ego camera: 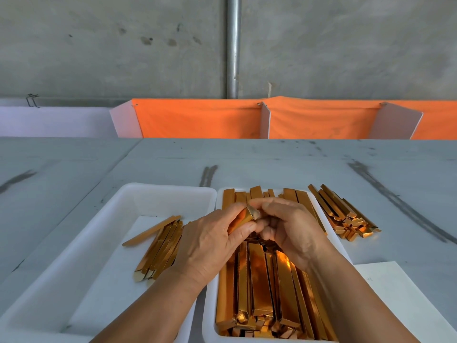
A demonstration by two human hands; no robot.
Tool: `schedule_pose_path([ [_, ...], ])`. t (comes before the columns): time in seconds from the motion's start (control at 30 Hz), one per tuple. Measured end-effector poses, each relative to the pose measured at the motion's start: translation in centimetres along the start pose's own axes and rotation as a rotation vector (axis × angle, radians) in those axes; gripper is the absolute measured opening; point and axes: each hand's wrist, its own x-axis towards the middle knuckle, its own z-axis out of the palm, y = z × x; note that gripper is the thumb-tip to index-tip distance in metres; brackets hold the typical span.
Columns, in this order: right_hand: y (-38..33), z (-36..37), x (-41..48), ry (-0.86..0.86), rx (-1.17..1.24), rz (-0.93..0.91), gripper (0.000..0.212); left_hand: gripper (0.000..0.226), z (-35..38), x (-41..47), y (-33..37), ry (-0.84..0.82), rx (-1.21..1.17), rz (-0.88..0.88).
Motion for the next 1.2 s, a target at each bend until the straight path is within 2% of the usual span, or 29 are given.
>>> schedule_pose_path([
  [0.2,0.17,0.35,-0.10,0.008,-0.047,-0.005,0.016,0.062,-0.04,0.04,0.09,0.002,0.039,0.000],
  [0.4,0.32,0.63,0.00,0.031,-0.071,-0.040,0.008,0.056,-0.12,0.11,0.05,-0.020,0.079,-0.003],
  [0.63,0.56,0.48,0.22,0.066,-0.112,-0.078,0.006,0.061,-0.10,0.14,0.14,-0.022,0.079,-0.005],
  [0.9,0.84,0.64,0.20,0.069,-0.140,-0.094,0.003,0.057,-0.01,0.15,0.00,-0.011,0.101,-0.008],
  [1.07,0.86,0.75,0.02,0.062,-0.164,-0.126,0.012,0.059,-0.03,0.17,-0.05,0.001,0.099,-0.012],
  [1.2,0.67,0.74,-0.17,0.044,-0.196,-0.134,0.013,0.057,-0.01,0.16,-0.12,0.001,0.088,-0.015],
])
